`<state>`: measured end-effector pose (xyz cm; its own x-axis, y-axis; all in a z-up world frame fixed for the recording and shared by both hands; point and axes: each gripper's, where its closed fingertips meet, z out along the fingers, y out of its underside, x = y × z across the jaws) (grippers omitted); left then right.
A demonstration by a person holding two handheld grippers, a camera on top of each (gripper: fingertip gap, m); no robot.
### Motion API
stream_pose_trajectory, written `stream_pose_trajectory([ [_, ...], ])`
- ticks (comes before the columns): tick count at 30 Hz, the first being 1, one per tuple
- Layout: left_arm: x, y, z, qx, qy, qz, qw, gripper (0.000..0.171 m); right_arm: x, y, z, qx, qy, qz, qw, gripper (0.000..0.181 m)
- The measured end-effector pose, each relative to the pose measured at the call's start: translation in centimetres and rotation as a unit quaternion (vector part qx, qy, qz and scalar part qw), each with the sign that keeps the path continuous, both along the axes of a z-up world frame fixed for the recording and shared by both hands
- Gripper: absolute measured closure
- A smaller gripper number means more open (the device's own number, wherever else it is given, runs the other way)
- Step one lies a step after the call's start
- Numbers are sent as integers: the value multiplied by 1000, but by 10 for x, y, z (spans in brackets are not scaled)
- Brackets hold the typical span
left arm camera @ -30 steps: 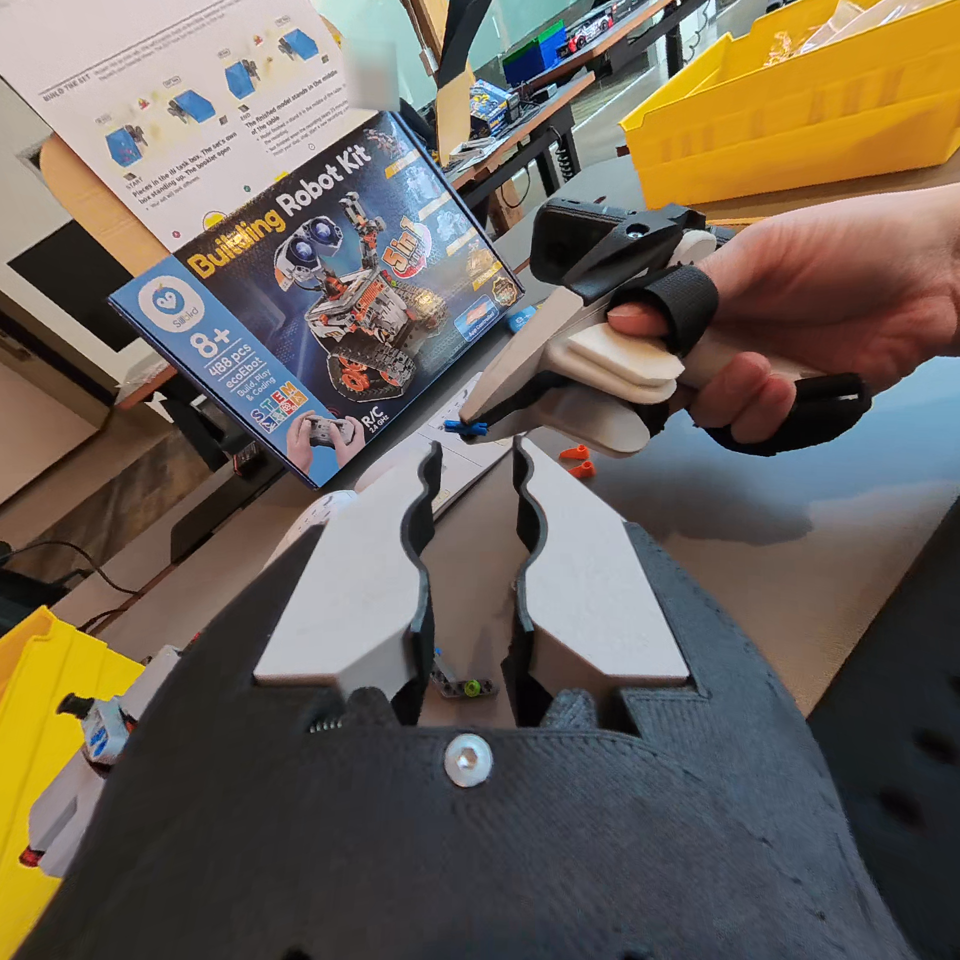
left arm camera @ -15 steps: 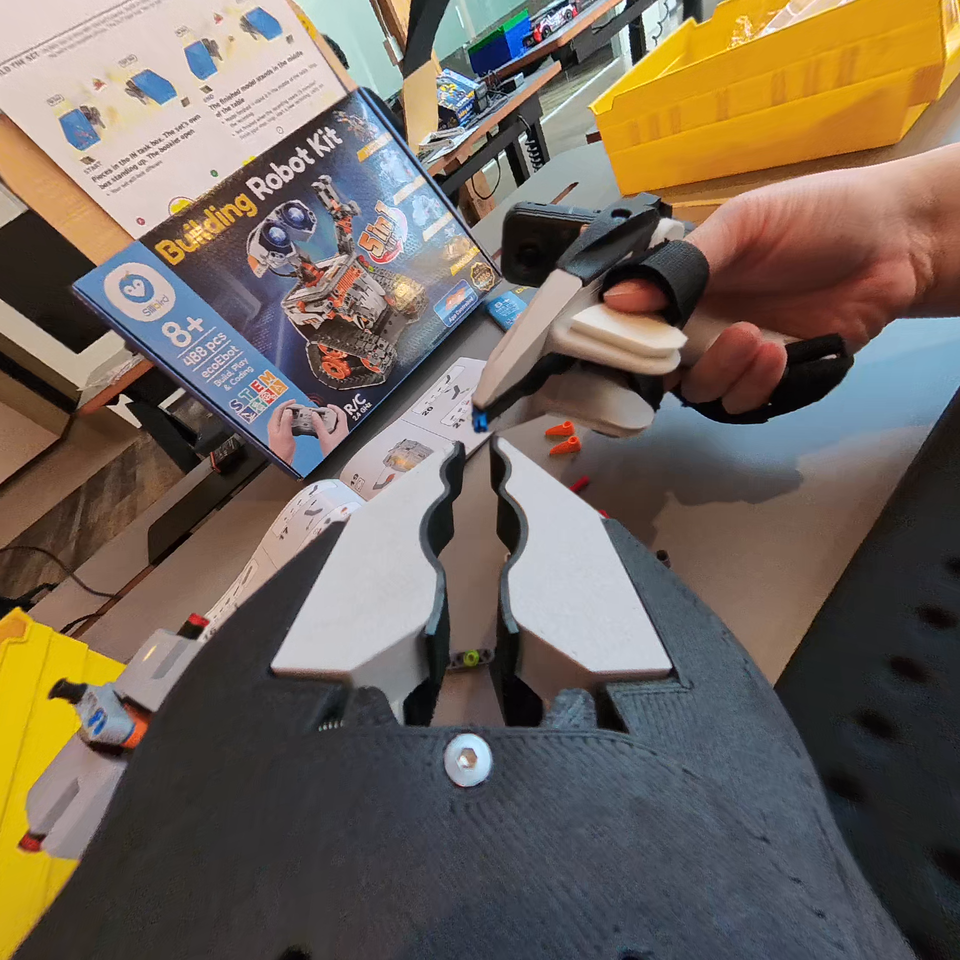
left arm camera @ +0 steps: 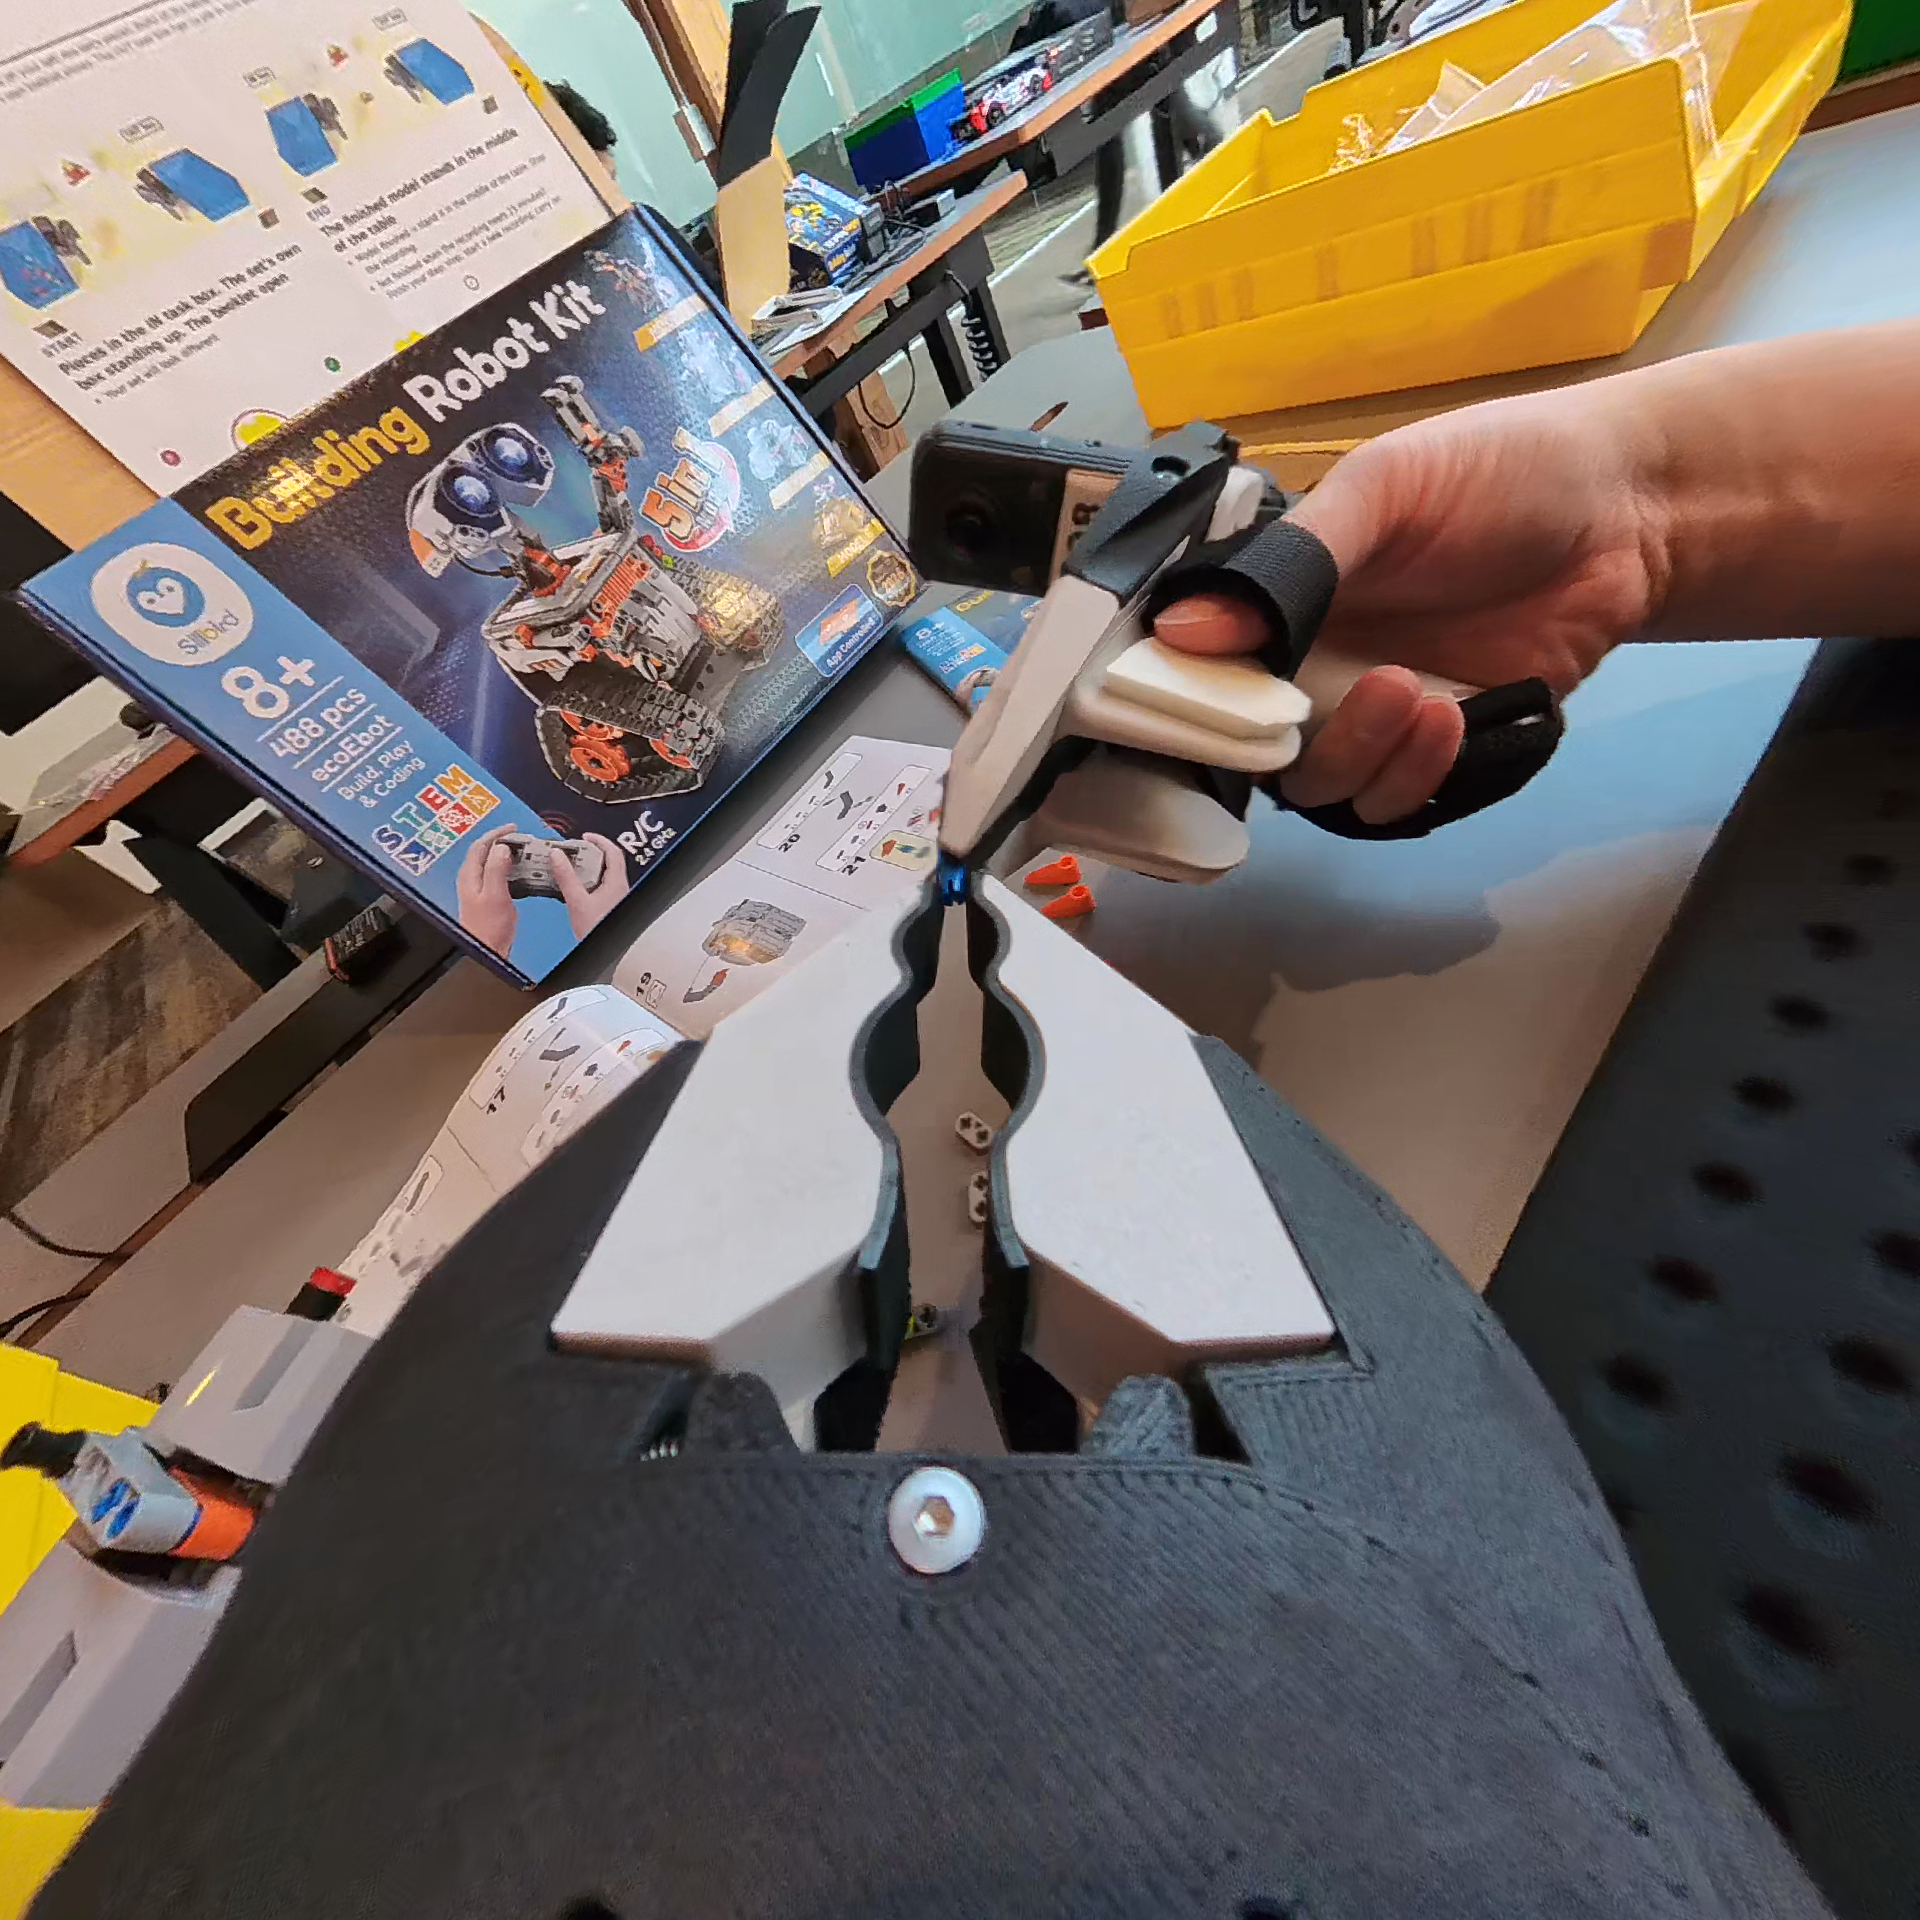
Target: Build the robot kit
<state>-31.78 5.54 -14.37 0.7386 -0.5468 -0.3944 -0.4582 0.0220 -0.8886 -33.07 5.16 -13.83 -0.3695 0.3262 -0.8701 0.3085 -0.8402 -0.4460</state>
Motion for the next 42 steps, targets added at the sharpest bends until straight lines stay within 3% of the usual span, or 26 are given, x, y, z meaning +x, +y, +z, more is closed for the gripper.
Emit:
stream_pose_trajectory([
  [1,1,-3,1,-4,-5,-10,1000,169,2,-3,1,20,4,9,1000,176],
  [5,4,-15,8,-19,-28,-52,998,169,11,-19,15,187,52,22,981,146],
  [7,7,-24,12,-22,-38,-80,996,169,16,-24,21,311,85,-6,947,134],
  [9,9,-32,14,-24,-35,-101,994,169,20,-27,21,417,97,-36,903,134],
  [10,10,-35,14,-22,-26,-111,993,169,22,-32,22,446,105,-36,888,143],
  [13,12,-43,12,-17,1,-127,992,169,24,-43,20,500,117,-26,858,165],
  [16,16,-47,9,-23,11,-139,990,169,21,-47,15,540,118,-27,833,170],
  [27,22,-48,2,-39,-1,-154,987,168,23,-49,5,576,91,-7,812,176],
  [30,22,-44,13,-70,-77,-162,981,162,23,-39,17,610,99,-58,784,177],
  [33,21,-41,35,-132,-204,-196,950,145,27,-20,36,662,104,-147,727,177],
  [37,16,-27,64,-166,-319,-202,911,155,38,-12,59,706,126,-229,658,177],
  [39,13,-21,73,-186,-359,-206,891,164,41,-9,63,718,128,-250,636,178],
  [42,11,-15,76,-227,-396,-213,864,161,40,-6,61,732,123,-260,617,177],
])
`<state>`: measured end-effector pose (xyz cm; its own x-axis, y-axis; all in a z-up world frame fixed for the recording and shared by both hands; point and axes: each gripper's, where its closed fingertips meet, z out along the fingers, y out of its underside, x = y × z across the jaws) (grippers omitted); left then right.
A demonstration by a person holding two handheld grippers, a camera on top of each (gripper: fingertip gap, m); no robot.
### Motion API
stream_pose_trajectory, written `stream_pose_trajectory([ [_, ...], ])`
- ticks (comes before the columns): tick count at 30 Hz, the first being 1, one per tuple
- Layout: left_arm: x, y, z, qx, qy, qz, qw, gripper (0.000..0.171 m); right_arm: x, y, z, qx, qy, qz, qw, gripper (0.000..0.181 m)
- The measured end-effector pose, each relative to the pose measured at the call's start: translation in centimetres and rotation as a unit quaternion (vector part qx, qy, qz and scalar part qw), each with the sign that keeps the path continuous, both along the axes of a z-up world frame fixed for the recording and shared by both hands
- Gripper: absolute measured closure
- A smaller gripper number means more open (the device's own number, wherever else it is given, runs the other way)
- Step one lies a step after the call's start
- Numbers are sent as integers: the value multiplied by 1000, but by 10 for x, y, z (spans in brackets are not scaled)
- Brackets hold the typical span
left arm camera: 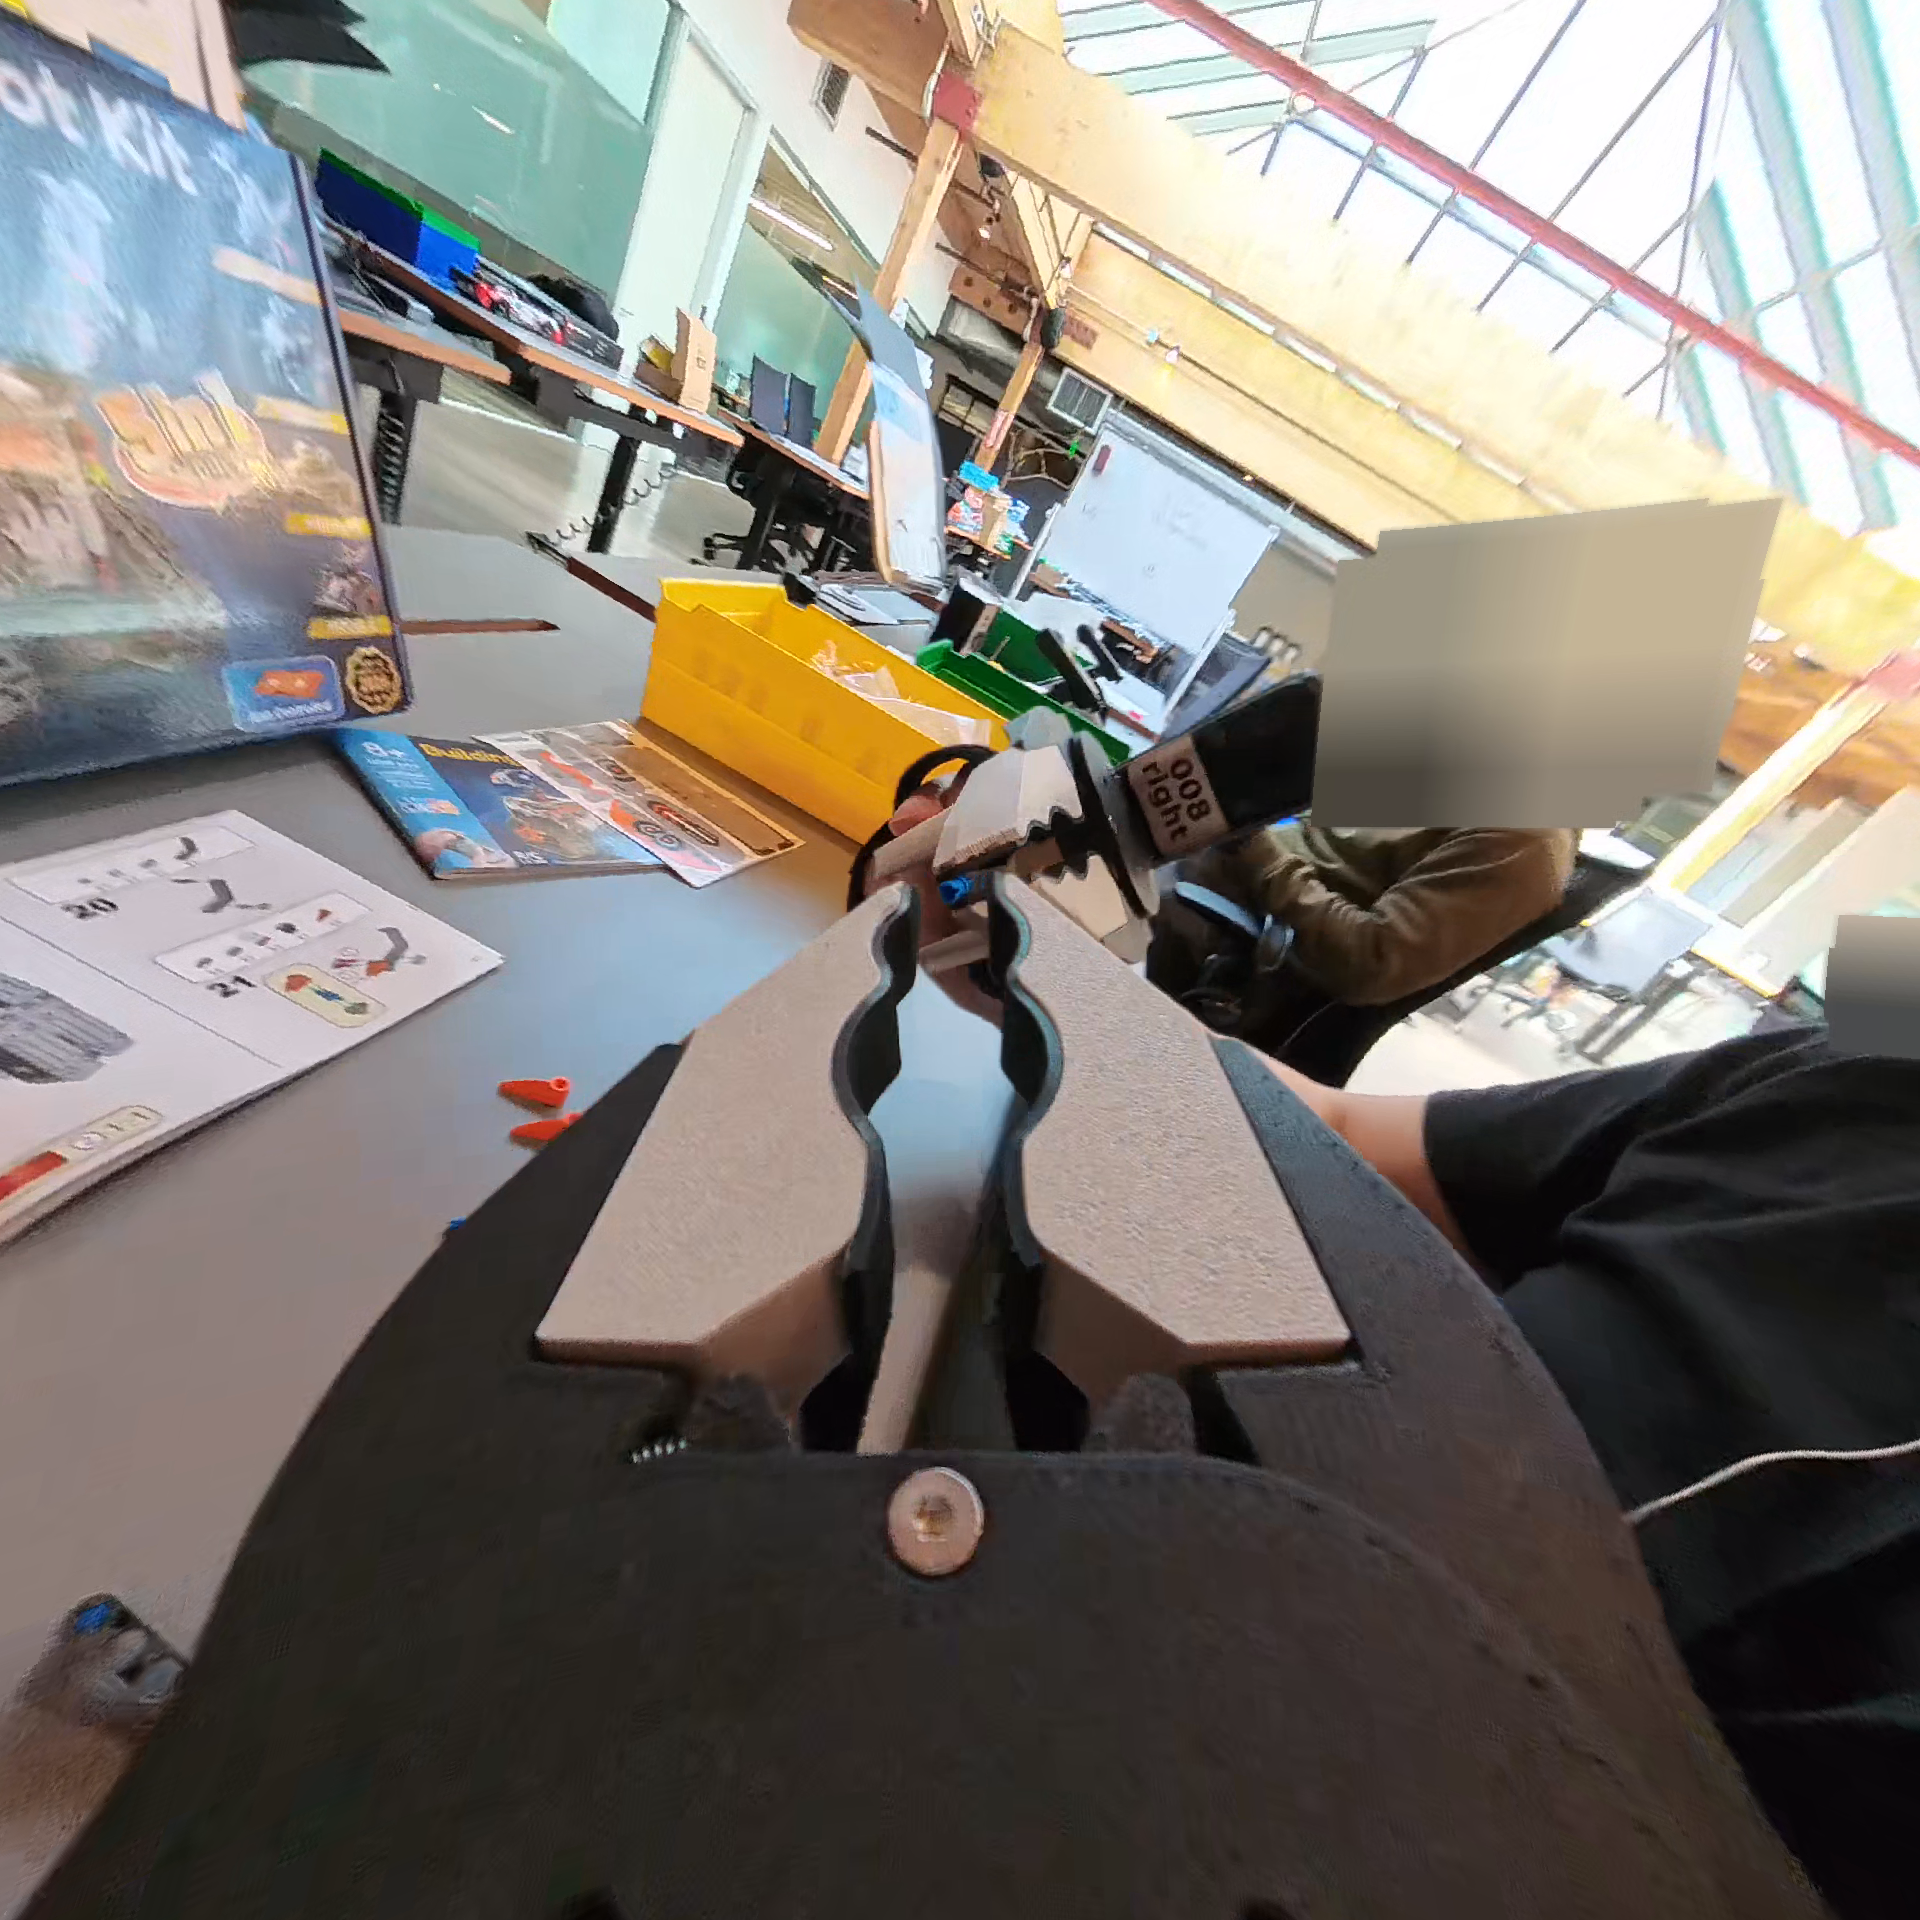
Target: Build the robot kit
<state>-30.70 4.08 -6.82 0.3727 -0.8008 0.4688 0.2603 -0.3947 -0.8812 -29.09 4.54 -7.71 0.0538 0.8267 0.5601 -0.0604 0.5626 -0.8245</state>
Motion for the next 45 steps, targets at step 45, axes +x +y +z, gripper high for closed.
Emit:
stream_pose_trajectory([
  [45,15,-7,-40,-135,-58,-116,982,170,-12,-14,-30,28,-76,31,996,176],
])
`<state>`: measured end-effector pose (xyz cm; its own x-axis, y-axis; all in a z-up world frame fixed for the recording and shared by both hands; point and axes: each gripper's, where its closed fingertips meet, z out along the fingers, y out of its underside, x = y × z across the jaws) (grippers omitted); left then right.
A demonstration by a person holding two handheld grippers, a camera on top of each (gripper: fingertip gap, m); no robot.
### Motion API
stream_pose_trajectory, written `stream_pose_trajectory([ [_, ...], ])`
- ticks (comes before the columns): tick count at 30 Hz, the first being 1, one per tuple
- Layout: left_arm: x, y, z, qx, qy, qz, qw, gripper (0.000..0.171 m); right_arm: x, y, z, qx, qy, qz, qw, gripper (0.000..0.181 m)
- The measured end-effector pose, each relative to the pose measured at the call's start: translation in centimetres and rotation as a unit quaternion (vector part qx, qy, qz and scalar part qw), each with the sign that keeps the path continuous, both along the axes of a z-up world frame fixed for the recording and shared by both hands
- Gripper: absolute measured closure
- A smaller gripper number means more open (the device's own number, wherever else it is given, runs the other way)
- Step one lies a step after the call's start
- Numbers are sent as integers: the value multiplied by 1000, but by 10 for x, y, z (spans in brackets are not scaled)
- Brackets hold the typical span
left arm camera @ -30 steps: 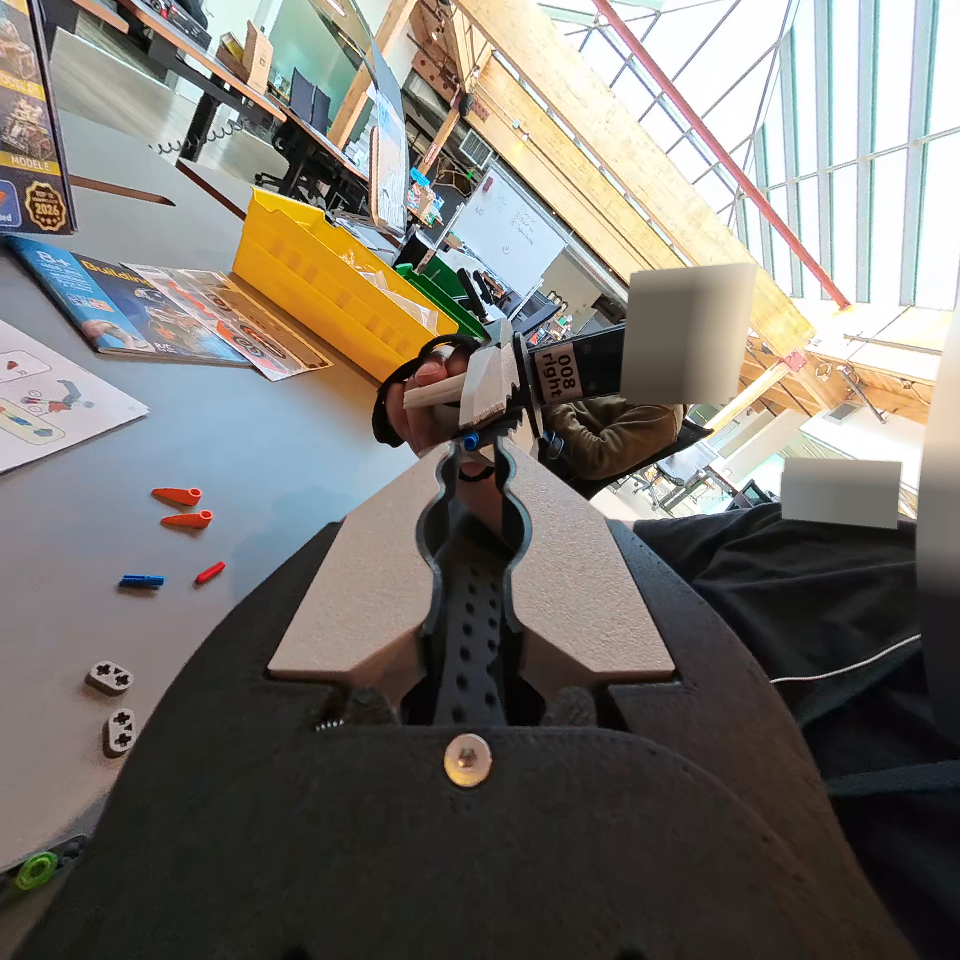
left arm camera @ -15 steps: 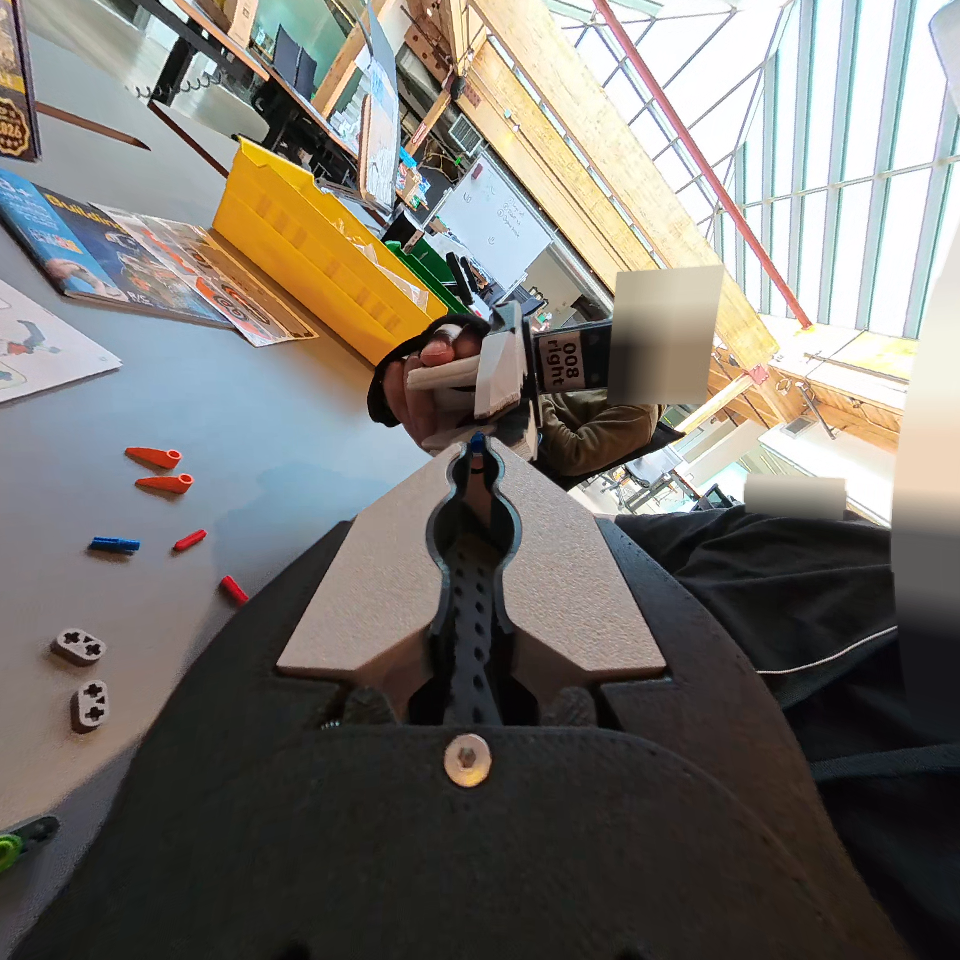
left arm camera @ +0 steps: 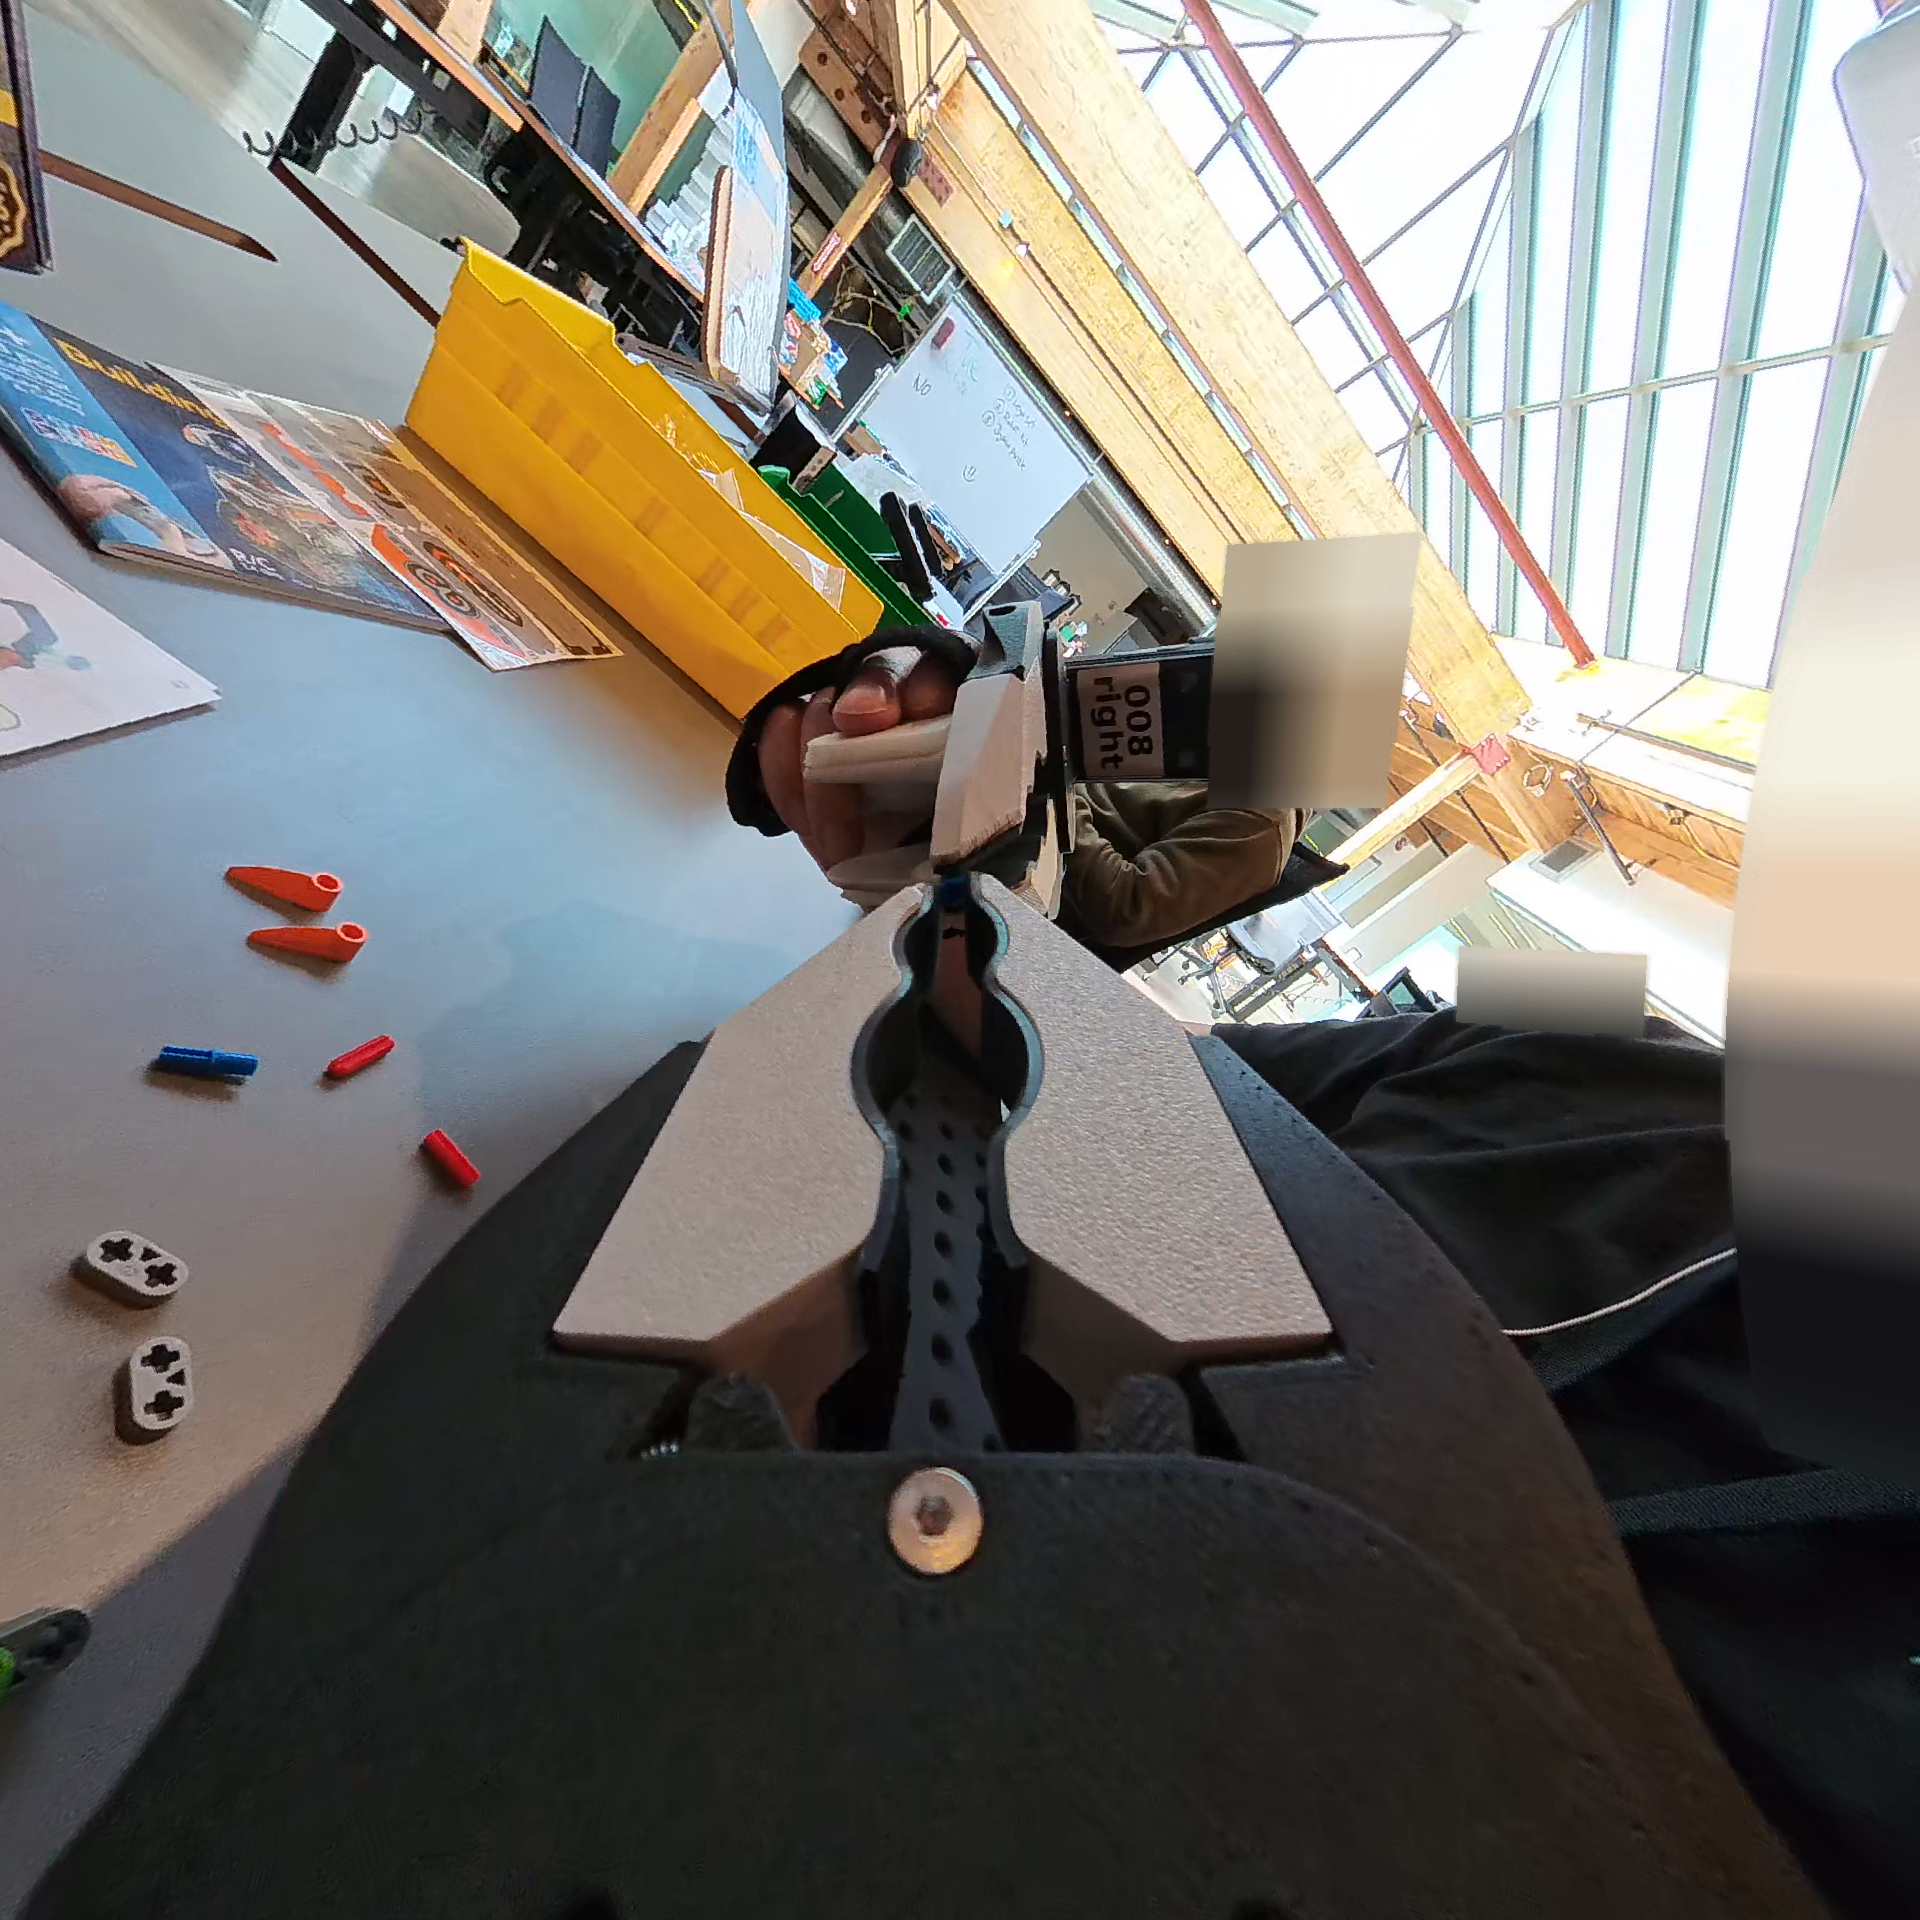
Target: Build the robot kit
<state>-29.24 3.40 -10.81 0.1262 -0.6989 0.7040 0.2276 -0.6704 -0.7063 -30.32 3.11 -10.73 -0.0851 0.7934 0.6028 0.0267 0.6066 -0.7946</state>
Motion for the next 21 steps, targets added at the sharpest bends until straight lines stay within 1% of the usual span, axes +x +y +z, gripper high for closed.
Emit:
stream_pose_trajectory([
  [7,0,0,2,-1,-14,0,1000,170,1,0,1,2,0,-5,1000,177],
  [8,-1,2,3,2,-15,9,1000,167,1,0,2,2,1,-6,1000,177],
  [10,-5,5,2,11,-8,29,999,145,3,3,3,0,0,-12,1000,177],
  [11,-7,4,0,22,3,32,999,145,4,6,4,0,0,-19,1000,177],
  [13,-10,-1,-10,47,50,37,997,148,8,12,5,-3,-1,-30,1000,177],
  [15,-12,-7,-31,73,125,37,989,152,11,19,5,-5,-4,-40,999,177],
  [18,-14,-12,-71,106,262,33,959,148,14,26,1,-5,-17,-51,999,177],
  [21,-10,-14,-102,133,363,18,922,140,14,28,-3,-2,-31,-56,998,177],
])
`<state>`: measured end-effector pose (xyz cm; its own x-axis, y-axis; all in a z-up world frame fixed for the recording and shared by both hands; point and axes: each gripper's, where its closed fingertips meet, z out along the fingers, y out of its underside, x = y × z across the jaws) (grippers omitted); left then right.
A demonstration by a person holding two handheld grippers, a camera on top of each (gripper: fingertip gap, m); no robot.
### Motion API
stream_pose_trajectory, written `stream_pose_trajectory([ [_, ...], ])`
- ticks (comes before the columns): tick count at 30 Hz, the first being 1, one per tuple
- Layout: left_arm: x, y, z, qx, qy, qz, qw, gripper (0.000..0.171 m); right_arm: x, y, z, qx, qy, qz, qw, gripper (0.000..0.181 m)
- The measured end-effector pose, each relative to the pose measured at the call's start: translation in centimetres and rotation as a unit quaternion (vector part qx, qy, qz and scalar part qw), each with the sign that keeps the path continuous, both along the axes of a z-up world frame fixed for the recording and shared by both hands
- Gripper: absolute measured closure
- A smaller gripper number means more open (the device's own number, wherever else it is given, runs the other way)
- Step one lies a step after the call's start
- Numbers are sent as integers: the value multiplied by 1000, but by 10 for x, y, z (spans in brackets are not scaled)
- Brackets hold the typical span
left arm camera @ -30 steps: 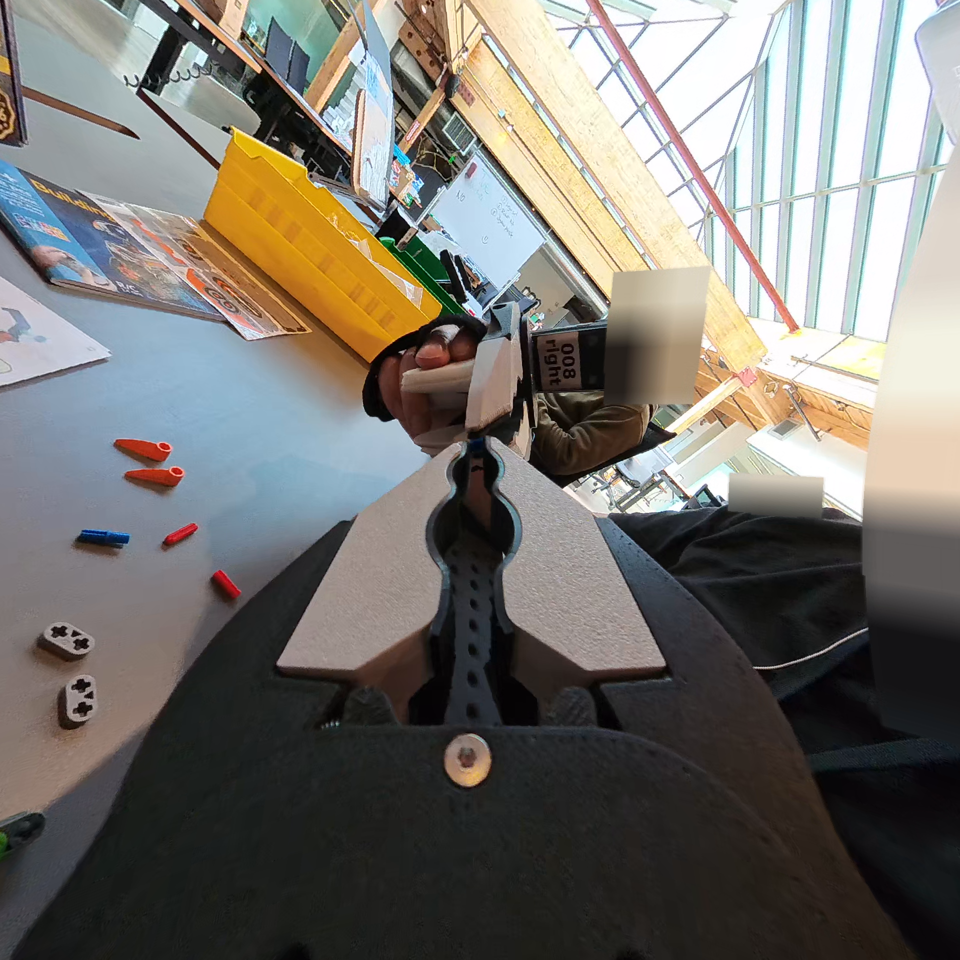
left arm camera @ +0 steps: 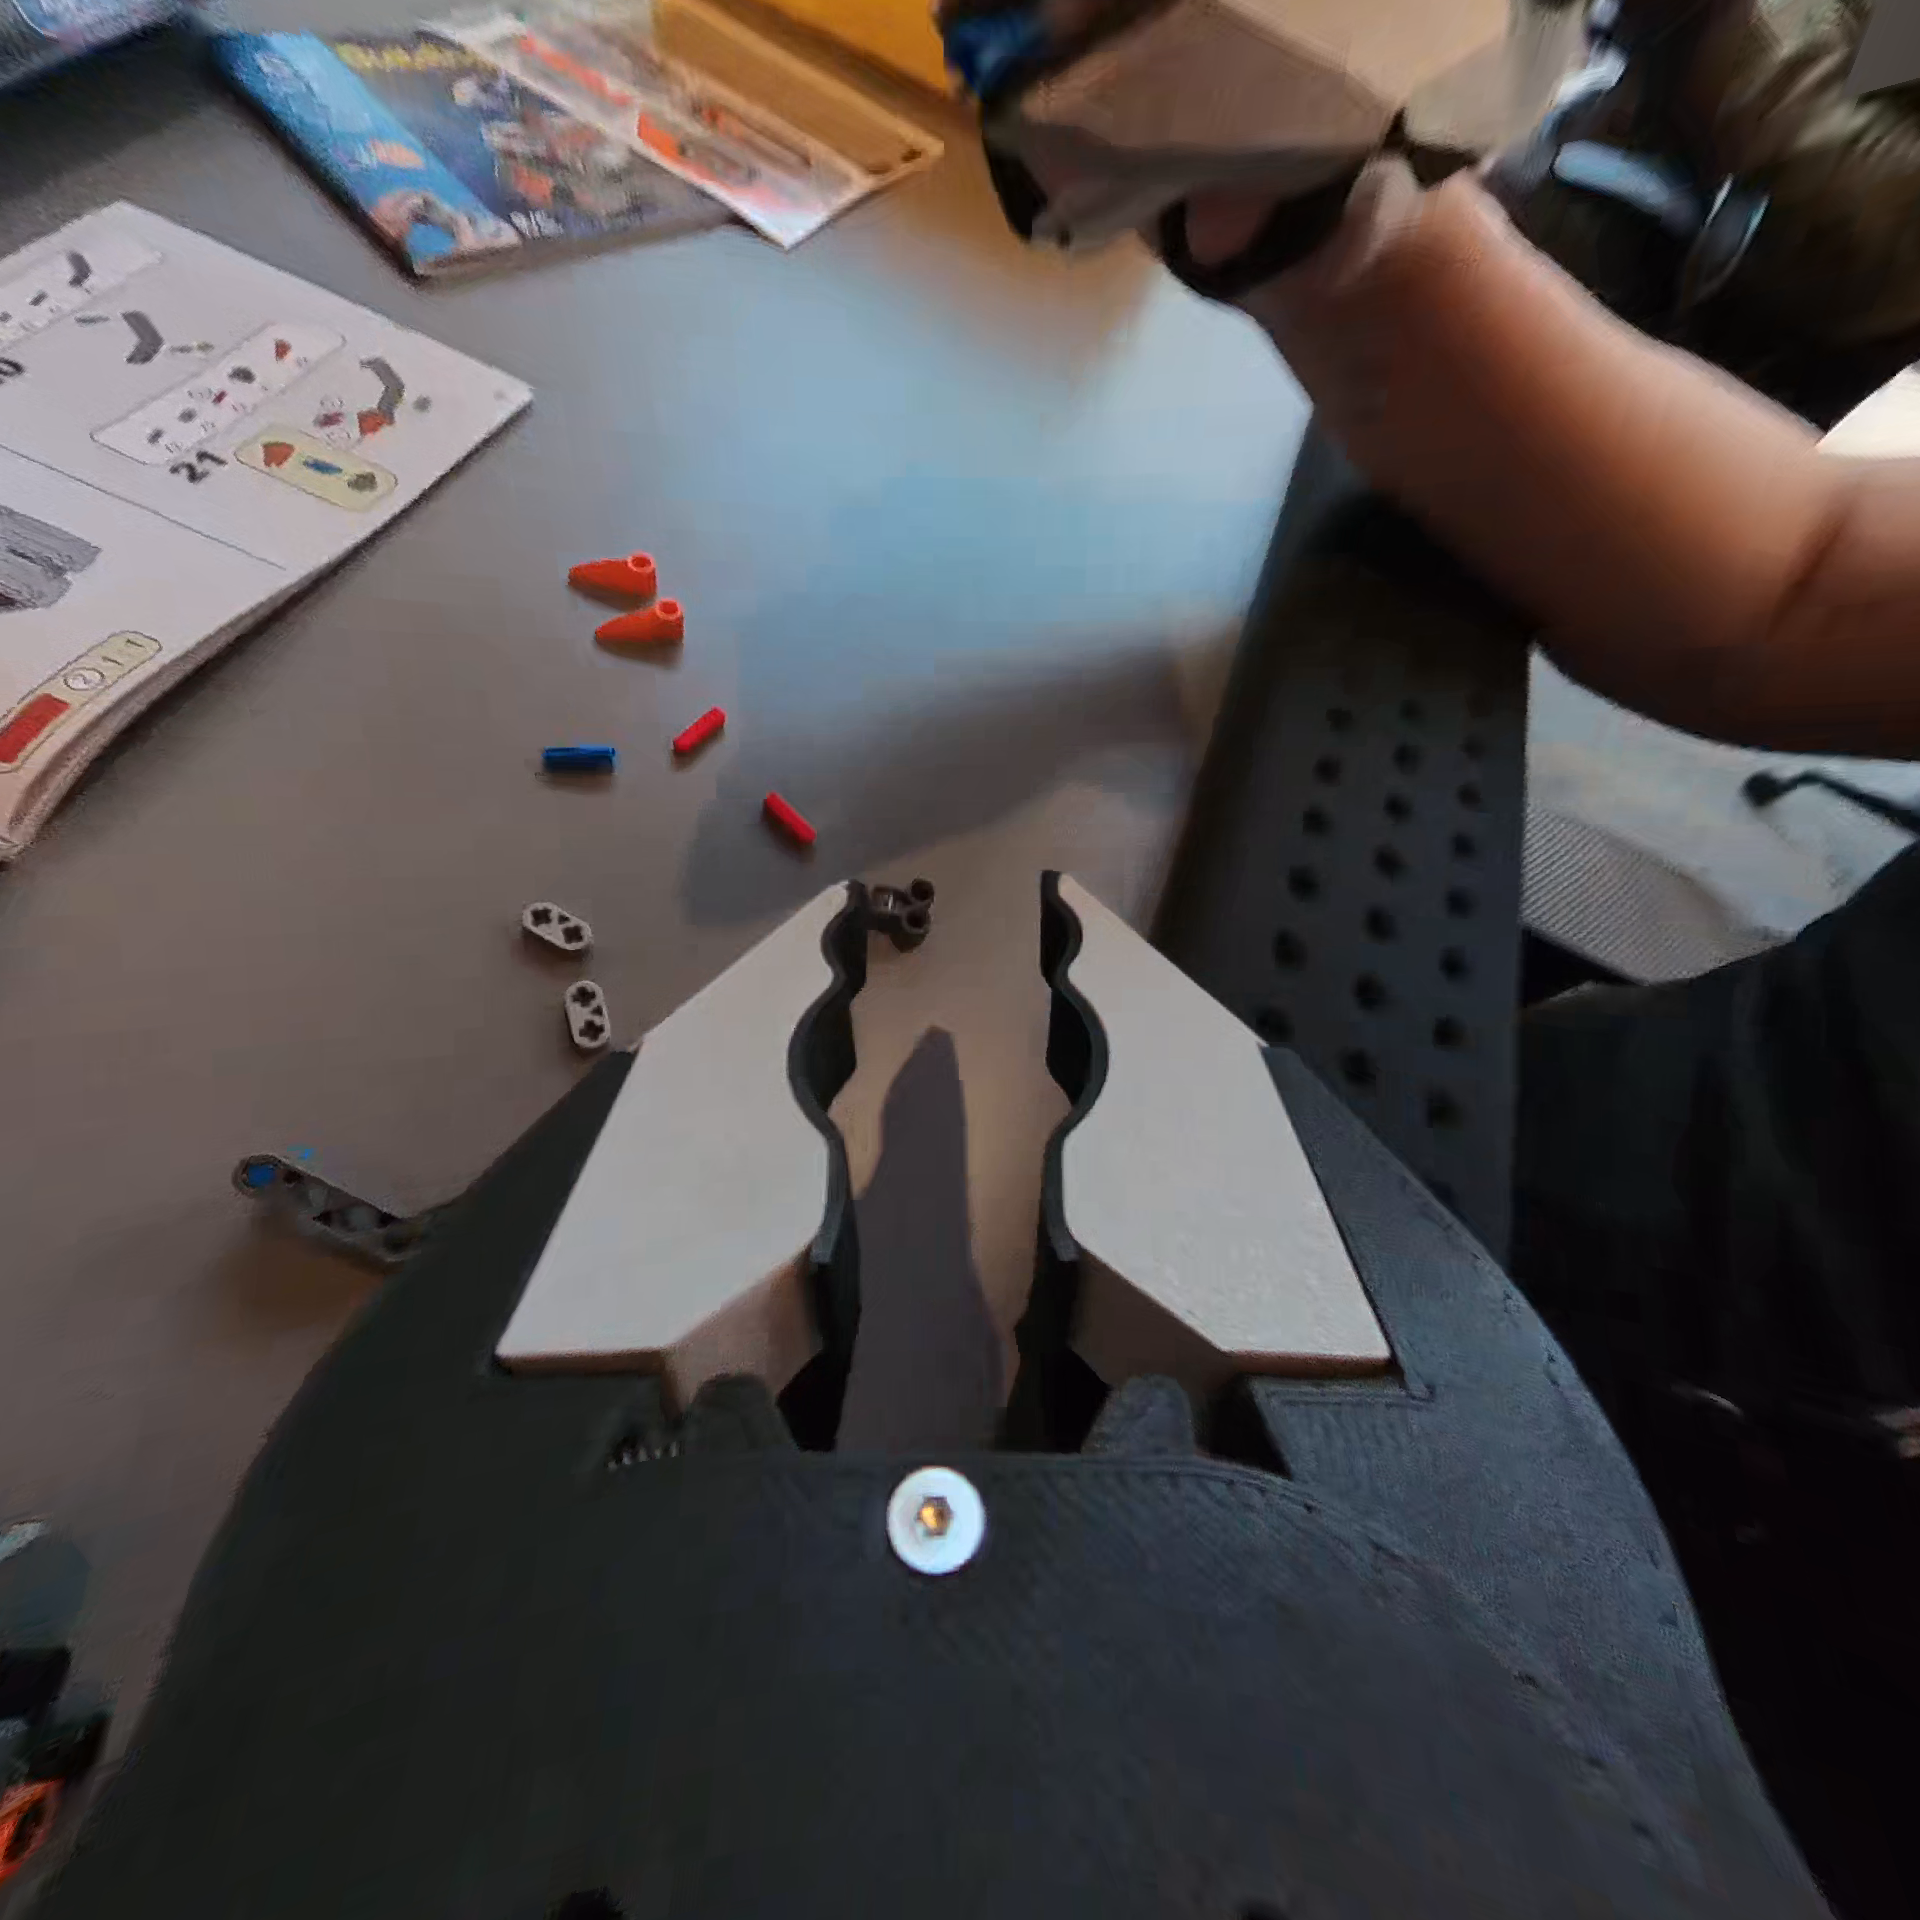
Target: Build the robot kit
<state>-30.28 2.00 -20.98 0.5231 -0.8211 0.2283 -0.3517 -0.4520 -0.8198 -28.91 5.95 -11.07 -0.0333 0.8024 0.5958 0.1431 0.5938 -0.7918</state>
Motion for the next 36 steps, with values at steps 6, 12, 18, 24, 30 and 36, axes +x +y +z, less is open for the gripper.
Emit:
stream_pose_trajectory([
  [6,5,13,-38,30,132,-18,991,130,-3,0,-13,3,-33,-1,999,176],
  [12,10,17,-46,49,155,-8,987,141,-1,2,-15,6,-45,-5,999,176],
  [18,15,11,-46,89,171,-16,981,157,1,6,-17,3,-49,-13,999,176],
  [24,7,17,-40,126,198,20,972,158,-1,9,-36,-17,-94,-14,995,176],
  [30,-1,25,-14,172,162,74,969,158,-3,9,-77,-57,-189,-14,980,177],
  [36,-1,28,27,187,68,105,974,158,-12,9,-91,-118,-204,-16,972,177],
])
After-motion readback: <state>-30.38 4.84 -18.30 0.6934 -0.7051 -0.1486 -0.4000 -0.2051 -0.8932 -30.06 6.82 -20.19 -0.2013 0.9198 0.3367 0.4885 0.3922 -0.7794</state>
